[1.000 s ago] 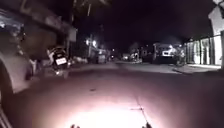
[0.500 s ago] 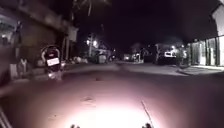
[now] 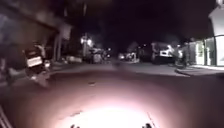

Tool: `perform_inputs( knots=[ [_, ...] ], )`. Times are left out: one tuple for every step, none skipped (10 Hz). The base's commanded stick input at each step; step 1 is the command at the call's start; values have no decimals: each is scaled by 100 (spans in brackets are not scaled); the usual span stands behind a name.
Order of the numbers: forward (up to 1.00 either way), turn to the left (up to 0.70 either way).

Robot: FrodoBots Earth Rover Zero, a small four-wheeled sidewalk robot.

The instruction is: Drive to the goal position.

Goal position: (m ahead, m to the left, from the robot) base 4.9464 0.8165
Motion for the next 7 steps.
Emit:
perform_inputs(
  knots=[
    [85, 0],
    [85, 0],
    [85, 0],
    [85, 0],
    [85, 0],
    [85, 0],
    [85, 0]
  ],
)
